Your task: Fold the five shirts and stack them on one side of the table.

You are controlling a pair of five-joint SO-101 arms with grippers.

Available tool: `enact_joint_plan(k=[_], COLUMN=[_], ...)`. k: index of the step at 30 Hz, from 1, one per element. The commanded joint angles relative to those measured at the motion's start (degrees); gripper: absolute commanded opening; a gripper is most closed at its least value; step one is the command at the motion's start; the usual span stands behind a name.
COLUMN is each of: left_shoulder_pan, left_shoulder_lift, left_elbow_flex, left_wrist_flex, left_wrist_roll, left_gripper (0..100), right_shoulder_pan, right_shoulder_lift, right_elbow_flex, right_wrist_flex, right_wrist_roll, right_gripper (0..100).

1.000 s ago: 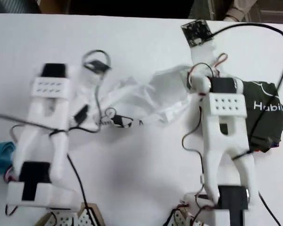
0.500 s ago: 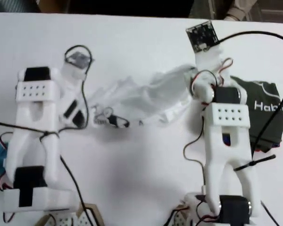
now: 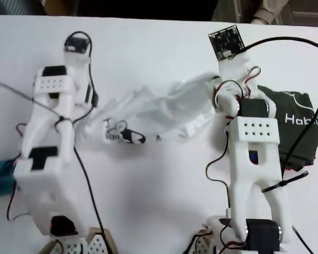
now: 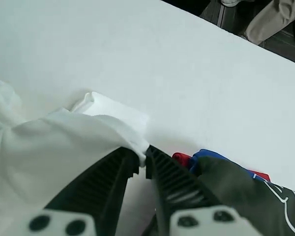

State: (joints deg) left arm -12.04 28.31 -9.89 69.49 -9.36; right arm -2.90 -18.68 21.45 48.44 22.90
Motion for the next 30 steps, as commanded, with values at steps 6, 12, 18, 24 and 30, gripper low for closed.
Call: enact_joint_plan(k=[6, 12, 18, 24, 30], left_shoulder_pan=[2.0, 1.9, 1.2, 1.2, 1.1], left_shoulder_lift=[9.3, 9.0, 9.7, 10.5, 17.2], left_elbow_flex=[-8.4, -10.2, -20.7, -19.0, -20.6], left_wrist_flex=[6.9, 6.5, 12.0, 11.2, 9.4], left_wrist_roll=[-2.2, -2.2, -2.2, -4.3, -4.6], left_gripper=[16, 13, 20, 21, 21], right_shoulder_pan=[0.2, 0.2, 0.2, 0.2, 0.2], right_shoulder_lift=[-3.2, -3.2, -3.2, -3.3, -3.3], right_elbow_flex=[-0.4, -0.4, -0.4, -0.4, -0.4], right_wrist_flex=[-1.2, -1.2, -1.1, -1.0, -0.9], right_wrist_roll=[0.3, 0.3, 0.3, 0.3, 0.3], right_gripper=[2.2, 2.2, 2.2, 2.2, 2.2])
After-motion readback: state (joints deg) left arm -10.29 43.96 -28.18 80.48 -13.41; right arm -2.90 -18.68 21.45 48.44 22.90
